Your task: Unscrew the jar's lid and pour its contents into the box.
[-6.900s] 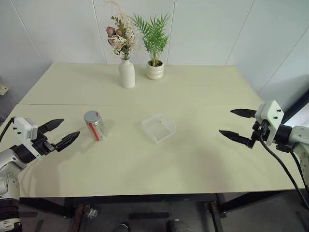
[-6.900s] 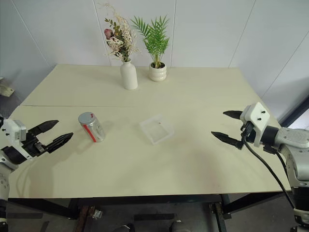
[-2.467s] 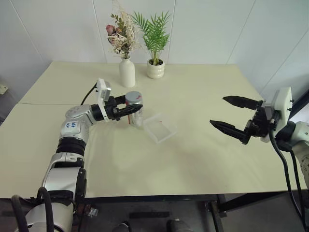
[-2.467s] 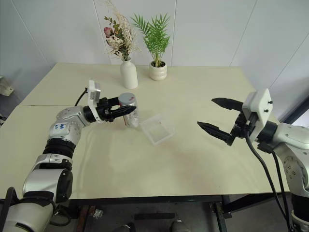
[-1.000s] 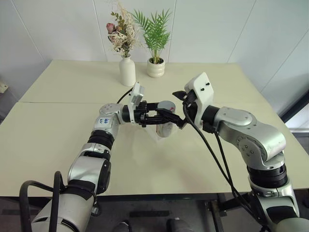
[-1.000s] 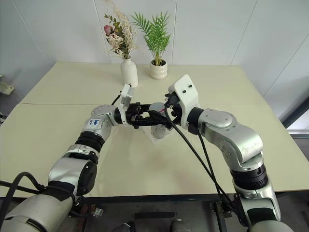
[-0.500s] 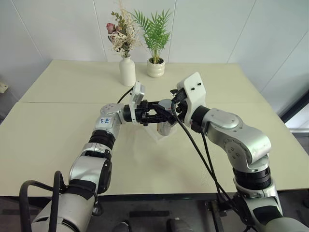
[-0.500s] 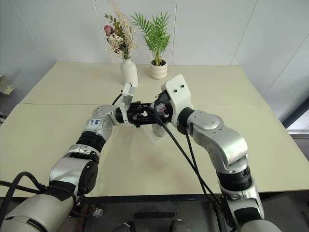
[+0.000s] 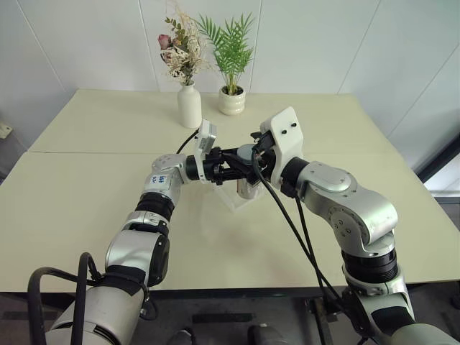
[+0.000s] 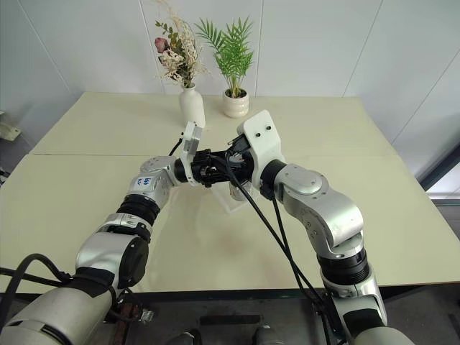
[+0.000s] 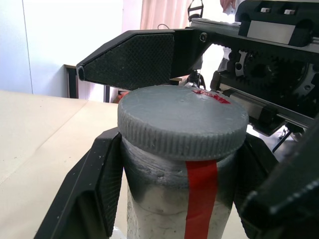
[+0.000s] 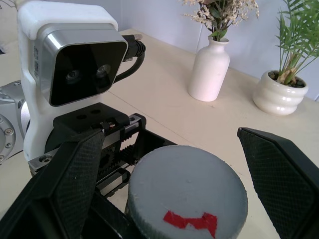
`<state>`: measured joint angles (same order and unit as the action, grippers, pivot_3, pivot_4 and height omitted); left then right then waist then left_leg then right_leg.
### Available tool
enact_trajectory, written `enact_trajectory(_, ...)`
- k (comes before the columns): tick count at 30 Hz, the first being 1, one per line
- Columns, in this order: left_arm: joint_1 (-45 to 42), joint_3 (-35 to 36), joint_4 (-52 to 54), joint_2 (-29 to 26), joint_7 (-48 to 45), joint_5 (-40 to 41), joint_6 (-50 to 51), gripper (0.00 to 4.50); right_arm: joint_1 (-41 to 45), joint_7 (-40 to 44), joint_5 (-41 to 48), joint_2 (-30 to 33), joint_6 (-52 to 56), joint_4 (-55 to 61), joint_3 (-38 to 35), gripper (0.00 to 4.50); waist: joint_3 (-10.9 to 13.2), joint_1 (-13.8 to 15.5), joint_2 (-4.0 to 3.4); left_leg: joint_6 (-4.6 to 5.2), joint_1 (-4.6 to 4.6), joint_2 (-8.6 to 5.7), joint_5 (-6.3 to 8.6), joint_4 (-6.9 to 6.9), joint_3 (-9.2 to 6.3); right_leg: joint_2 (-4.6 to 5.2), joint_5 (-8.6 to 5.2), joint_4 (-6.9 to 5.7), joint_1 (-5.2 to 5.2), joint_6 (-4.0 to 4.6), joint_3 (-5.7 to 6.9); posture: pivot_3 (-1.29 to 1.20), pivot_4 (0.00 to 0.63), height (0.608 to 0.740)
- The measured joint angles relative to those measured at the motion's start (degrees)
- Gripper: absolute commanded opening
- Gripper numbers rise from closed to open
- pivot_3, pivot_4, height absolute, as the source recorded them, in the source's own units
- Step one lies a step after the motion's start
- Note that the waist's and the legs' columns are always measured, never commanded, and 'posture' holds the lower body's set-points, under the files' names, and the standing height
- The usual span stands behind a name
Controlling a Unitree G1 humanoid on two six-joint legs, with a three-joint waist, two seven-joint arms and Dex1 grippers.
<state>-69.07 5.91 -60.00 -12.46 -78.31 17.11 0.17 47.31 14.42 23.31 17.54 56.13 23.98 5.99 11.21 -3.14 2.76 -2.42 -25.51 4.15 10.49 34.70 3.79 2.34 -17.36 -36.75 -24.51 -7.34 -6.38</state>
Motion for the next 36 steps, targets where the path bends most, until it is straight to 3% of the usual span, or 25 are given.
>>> enact_trajectory(5, -0.03, 0.26, -0.29, 0.04, -0.11, 0.00, -0.51, 2.61, 0.00, 0.19, -0.54, 0.00, 0.02, -0.03, -0.32, 2.61, 0.00, 0.00, 0.00, 0.00, 0.00, 0.00, 0.00, 0.00, 0.00, 0.00, 0.00, 0.01, 0.00, 0.00, 0.00, 0.00, 0.150, 0.740)
enact_trajectory(18, -0.03, 0.24, -0.37, 0.18, -0.42, -0.03, -0.86, 2.61, -1.07, 1.90, -0.64, 0.07, -1.41, -0.02, -1.00, 2.57, 0.00, -0.04, 0.00, 0.00, 0.00, 0.00, 0.00, -0.01, 0.00, -0.01, 0.00, 0.02, 0.00, 0.00, 0.00, 0.00, 0.150, 0.740)
enact_trajectory(36, -0.08, -0.01, 0.70, 0.18, -6.38, -0.02, -0.69, 2.61, -1.72, 16.54, 2.65, 6.60, -7.29, -1.94, -2.31, 2.57, 0.00, -0.04, 0.00, 0.00, 0.00, 0.00, 0.00, -0.03, 0.00, -0.01, 0.00, 0.05, 0.00, 0.00, 0.00, 0.00, 0.150, 0.740)
